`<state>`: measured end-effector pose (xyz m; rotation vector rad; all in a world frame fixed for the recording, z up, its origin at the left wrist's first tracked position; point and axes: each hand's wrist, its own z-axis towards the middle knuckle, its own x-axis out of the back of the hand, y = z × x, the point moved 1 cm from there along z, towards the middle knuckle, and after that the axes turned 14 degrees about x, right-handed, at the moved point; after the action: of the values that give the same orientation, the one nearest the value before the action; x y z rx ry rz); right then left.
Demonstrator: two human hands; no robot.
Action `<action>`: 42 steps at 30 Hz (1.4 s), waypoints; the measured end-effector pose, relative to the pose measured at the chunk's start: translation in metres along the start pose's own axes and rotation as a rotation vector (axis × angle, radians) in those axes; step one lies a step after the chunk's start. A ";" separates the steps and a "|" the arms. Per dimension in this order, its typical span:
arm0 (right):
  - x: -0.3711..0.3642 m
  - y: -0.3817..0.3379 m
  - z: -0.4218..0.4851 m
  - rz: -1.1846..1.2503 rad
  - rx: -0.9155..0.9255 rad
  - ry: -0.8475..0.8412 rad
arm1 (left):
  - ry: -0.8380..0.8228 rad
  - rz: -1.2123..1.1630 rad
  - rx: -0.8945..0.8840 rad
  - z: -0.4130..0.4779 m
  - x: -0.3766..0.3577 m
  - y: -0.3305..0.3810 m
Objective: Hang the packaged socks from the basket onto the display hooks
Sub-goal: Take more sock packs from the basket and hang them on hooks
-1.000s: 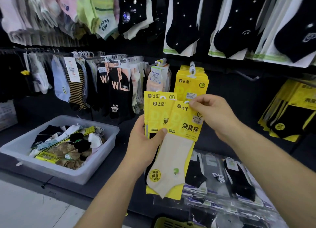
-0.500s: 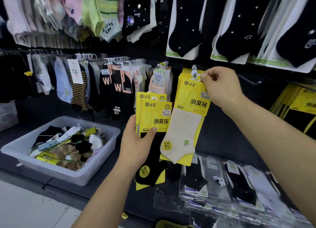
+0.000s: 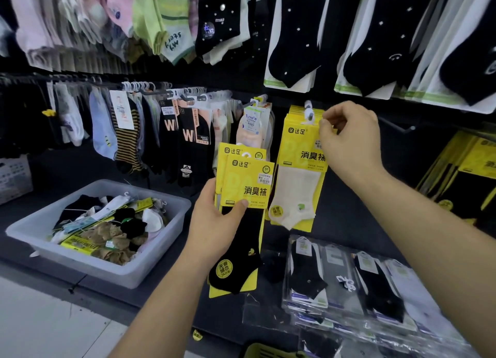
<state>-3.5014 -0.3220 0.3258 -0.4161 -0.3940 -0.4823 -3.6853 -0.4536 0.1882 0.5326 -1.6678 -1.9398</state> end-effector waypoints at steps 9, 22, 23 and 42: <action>-0.016 -0.027 -0.046 0.226 0.111 -0.193 | -0.086 -0.005 0.012 -0.004 -0.008 0.000; -0.015 -0.017 -0.044 0.599 -0.285 -0.397 | -0.132 0.062 0.027 -0.003 -0.010 -0.003; -0.014 -0.016 -0.044 0.613 -0.298 -0.399 | -0.132 0.061 0.027 -0.003 -0.011 -0.003; 0.005 -0.001 0.012 0.298 -0.217 0.032 | -0.129 -0.015 0.030 -0.003 -0.008 -0.004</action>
<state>-3.5011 -0.3192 0.3383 -0.6655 -0.2432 -0.2410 -3.6774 -0.4507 0.1835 0.4413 -1.7795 -1.9998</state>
